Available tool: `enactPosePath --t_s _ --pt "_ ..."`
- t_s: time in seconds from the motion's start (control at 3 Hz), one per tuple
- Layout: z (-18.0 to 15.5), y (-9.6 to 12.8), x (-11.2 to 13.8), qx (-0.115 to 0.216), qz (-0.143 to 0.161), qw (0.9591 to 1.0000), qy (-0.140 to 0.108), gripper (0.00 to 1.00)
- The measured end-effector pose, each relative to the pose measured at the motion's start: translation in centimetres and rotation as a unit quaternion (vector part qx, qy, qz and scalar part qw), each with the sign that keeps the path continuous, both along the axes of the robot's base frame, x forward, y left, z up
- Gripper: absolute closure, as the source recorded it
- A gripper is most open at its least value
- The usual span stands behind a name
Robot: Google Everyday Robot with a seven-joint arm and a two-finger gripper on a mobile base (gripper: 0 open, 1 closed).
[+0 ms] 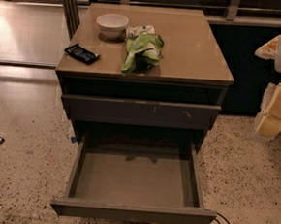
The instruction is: Place green rice chip bag into middle drawer
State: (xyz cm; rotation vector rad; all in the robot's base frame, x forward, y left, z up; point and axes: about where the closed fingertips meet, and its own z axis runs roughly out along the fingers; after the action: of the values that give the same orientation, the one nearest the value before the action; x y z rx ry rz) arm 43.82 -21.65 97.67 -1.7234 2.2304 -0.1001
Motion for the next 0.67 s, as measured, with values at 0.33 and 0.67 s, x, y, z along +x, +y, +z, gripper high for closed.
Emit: enactPosePath --t_s 0.33,0.67 --pt "0.1 0.1 0.1 0.002 -0.001 1.0000 -0.003 0.00" --pt "-0.4 1.4 2.5 0.042 -0.024 0.9987 -0.019 0.00"
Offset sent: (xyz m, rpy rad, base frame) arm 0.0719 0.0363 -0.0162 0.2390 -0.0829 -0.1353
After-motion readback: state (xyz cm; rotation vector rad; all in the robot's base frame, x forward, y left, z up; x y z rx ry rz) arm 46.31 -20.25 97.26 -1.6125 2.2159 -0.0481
